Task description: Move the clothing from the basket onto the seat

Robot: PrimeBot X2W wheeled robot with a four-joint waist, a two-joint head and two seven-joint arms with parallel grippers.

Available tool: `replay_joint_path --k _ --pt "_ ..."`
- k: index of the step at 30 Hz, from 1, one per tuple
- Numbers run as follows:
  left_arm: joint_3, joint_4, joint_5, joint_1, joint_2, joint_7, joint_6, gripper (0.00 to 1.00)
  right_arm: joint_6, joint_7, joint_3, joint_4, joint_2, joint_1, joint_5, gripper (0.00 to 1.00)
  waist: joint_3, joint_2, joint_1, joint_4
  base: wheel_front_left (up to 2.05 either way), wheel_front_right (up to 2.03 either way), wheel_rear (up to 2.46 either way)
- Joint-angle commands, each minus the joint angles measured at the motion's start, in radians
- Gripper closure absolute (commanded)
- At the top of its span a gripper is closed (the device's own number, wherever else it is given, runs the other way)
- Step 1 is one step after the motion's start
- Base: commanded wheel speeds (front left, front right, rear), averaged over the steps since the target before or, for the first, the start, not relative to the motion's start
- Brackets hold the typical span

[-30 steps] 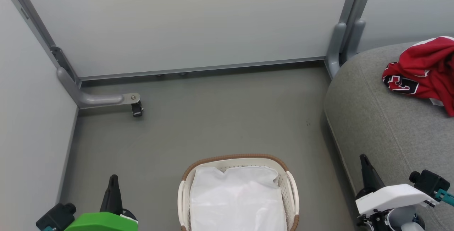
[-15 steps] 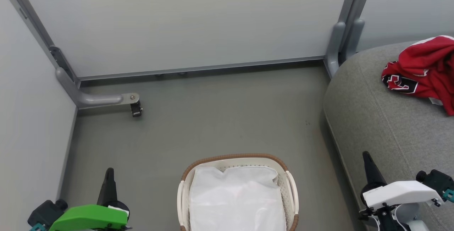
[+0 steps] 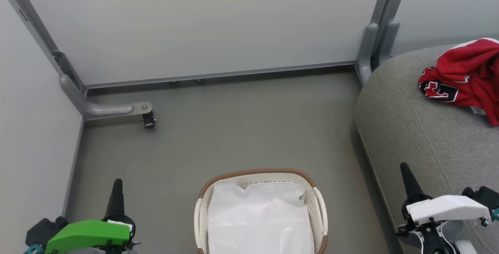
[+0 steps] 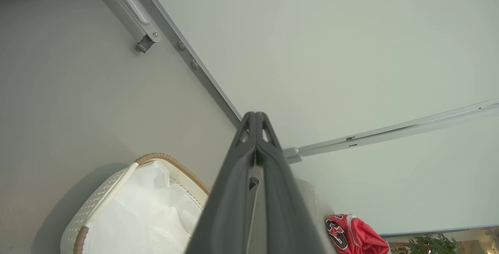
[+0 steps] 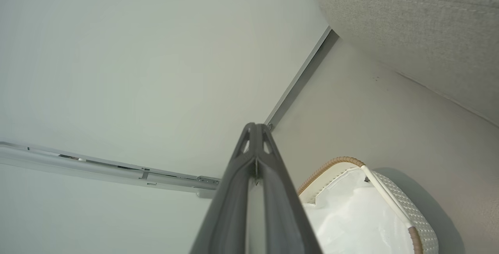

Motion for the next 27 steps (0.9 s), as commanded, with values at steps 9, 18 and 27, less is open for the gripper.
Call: replay_joint_path --k 9,18,27 --pt "0.023 -0.002 -0.098 -0.041 0.01 0.028 -0.016 1.0 -0.001 0.029 -0.015 -0.018 -0.006 -0.025 0.103 1.0 0.001 0.0 0.0 -0.002 0.0 0.0 0.0" --pt "0.039 0.0 -0.171 -0.056 0.009 0.05 -0.024 1.0 -0.001 0.048 -0.024 -0.023 -0.007 -0.028 0.18 1.0 0.002 0.0 0.0 -0.005 0.0 0.0 0.0" --pt "0.051 0.002 -0.24 -0.068 0.009 0.07 -0.032 1.0 0.0 0.069 -0.033 -0.028 -0.007 -0.03 0.254 1.0 0.003 0.0 0.0 -0.007 0.0 0.0 0.0"
